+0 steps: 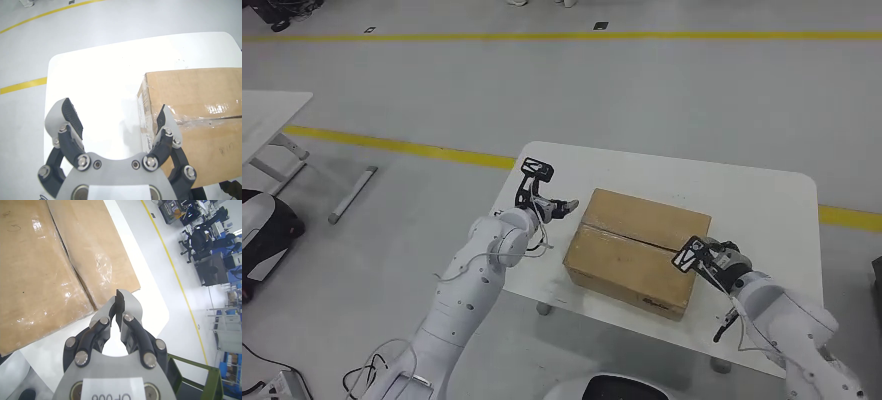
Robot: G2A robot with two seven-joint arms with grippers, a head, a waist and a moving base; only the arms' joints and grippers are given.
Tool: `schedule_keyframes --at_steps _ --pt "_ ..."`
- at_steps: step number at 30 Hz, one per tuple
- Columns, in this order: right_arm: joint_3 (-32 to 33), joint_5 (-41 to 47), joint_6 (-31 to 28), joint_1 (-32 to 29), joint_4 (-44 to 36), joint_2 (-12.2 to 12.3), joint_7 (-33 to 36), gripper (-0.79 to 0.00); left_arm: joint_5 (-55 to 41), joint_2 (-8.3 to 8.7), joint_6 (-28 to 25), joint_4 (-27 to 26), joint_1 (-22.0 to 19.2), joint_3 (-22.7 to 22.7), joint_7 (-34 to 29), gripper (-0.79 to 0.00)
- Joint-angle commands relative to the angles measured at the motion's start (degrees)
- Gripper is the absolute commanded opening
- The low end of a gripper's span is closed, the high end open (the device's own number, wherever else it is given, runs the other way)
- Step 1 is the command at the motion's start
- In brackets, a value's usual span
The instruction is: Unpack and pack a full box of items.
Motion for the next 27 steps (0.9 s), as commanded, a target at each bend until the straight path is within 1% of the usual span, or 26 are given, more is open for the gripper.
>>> schedule_keyframes --at_steps 1,7,10,15,19,20,21,22,23,24,25,27 --pt "-0.52 -3.22 0.48 -0.15 0.10 0.06 -1.38 -0.785 -1.13 -0.07 -0.53 0.14 -0.27 0.34 -0.76 0.000" --pt "-1.58 -14.67 3.38 -0.85 -1.47 0.44 -5.87 -0.785 -3.71 -0.13 -2.23 0.14 -1.18 1.02 -3.60 0.000" --pt "-1.12 -16.13 4.41 -1.58 -3.35 0.52 -7.77 -0.785 -5.15 -0.13 -2.77 0.20 -1.41 1.00 -4.44 0.000" --pt "-1.18 -19.20 3.23 -2.63 -2.85 0.66 -9.30 -0.785 -6.46 -0.16 -3.37 1.14 -2.40 1.57 -5.82 0.000" --pt "-0.27 -17.16 3.10 -3.45 -2.03 0.50 -9.04 -0.785 -6.36 -0.18 -3.12 1.20 -2.68 2.04 -5.55 0.000" --pt "0.25 -16.02 3.35 -3.58 -2.17 0.43 -8.71 -0.767 -6.39 -0.17 -2.94 1.07 -2.67 1.98 -5.32 0.000" --pt "0.91 -14.02 3.58 -3.88 -2.43 0.34 -8.34 -0.517 -6.46 -0.15 -2.78 0.88 -2.60 1.86 -5.09 0.000" --pt "1.73 -11.80 3.67 -4.13 -2.90 0.26 -7.93 -0.440 -6.41 -0.12 -2.60 0.70 -2.49 1.70 -4.91 0.000" --pt "2.68 -9.50 3.57 -4.41 -3.26 0.20 -7.18 -0.154 -6.15 -0.07 -2.34 0.49 -2.38 1.48 -4.58 0.000" --pt "3.71 -7.19 3.26 -4.64 -3.77 0.18 -6.38 0.000 -5.83 -0.02 -2.03 0.33 -2.22 1.28 -4.30 0.000" --pt "5.01 -4.24 3.44 -4.96 -4.31 0.13 -5.75 0.000 -5.72 0.03 -1.80 0.19 -2.11 1.04 -4.10 0.000" --pt "8.14 5.58 3.75 -5.80 -5.25 -0.08 -4.18 0.000 -5.68 0.11 -1.03 -0.02 -1.87 0.36 -3.41 0.000"
